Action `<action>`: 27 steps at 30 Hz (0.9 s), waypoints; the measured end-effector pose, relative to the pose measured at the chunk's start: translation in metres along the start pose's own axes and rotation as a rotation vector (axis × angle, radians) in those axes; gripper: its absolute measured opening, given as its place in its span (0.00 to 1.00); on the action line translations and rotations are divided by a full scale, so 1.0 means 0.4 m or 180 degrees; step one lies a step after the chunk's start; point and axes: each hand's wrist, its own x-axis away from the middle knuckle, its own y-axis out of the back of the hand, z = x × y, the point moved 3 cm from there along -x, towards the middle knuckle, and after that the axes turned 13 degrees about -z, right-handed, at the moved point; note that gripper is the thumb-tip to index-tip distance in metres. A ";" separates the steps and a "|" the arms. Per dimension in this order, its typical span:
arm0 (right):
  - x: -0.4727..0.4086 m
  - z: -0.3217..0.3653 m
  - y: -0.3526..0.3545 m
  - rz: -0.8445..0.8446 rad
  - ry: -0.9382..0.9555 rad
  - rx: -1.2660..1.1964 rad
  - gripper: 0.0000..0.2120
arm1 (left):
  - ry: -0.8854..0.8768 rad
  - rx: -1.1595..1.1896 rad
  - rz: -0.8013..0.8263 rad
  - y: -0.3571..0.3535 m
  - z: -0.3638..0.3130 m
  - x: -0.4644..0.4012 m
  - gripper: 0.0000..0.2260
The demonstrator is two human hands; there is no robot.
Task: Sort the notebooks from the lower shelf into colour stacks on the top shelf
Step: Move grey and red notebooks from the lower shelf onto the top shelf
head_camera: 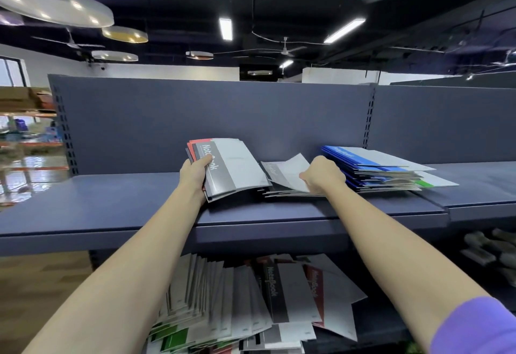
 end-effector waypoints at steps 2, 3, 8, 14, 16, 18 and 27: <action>-0.001 0.004 -0.004 -0.0045 0.0066 0.0165 0.14 | 0.0008 0.0057 -0.0004 0.001 -0.004 0.003 0.15; -0.002 0.004 -0.005 -0.0052 0.0093 0.0256 0.17 | 0.0006 0.0069 0.0002 0.001 -0.005 0.006 0.14; -0.007 0.002 -0.014 0.0067 0.0017 0.0236 0.20 | 0.0115 0.0312 -0.0114 0.010 -0.004 -0.006 0.10; -0.004 0.001 -0.014 0.0207 0.0000 0.0070 0.20 | 0.0223 0.0418 -0.0082 0.016 -0.005 -0.010 0.17; -0.003 -0.002 -0.012 0.0221 0.0009 0.0041 0.19 | 0.0219 0.0355 0.0027 0.012 -0.005 -0.006 0.16; 0.002 -0.006 -0.014 0.0208 0.0035 0.0016 0.19 | 0.0188 0.0177 0.0148 0.004 -0.007 0.008 0.13; 0.030 0.049 0.023 -0.0863 0.0459 -0.0396 0.17 | 0.0049 -0.0245 0.0566 -0.016 0.001 0.017 0.15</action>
